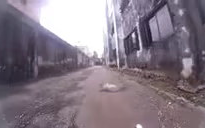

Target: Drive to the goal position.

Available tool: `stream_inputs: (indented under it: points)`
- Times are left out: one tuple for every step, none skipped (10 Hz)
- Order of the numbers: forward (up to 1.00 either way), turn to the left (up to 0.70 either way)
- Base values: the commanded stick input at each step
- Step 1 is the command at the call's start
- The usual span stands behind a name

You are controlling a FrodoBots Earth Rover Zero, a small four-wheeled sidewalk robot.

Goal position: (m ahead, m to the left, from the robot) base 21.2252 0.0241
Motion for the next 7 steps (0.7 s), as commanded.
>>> stream_inputs:
  points:
    - [0.70, 0.00]
    - [0.70, 0.00]
    - [0.70, 0.00]
    - [0.70, 0.00]
    - [0.70, 0.00]
    - [0.70, 0.00]
    - [0.70, 0.00]
